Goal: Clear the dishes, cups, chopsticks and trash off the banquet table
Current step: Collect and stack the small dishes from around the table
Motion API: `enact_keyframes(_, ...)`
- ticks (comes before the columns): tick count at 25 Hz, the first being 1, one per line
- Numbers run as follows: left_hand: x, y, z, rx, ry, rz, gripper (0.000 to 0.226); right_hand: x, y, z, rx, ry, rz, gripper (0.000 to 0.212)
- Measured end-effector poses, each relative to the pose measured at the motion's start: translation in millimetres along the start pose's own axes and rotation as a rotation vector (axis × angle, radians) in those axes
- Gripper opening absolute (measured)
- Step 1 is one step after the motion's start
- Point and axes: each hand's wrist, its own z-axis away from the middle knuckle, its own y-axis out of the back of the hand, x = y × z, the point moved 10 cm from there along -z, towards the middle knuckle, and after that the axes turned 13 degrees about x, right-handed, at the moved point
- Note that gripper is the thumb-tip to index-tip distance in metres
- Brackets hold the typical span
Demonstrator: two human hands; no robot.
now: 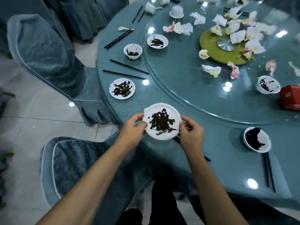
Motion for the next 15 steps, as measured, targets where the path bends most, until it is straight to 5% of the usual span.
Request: enact_keyframes(15,6.2,86.7,70.8,0.145,-0.044,0.086,0.033,-26.8,-17.8,74.4,-0.124,0.008,-0.061,0.023)
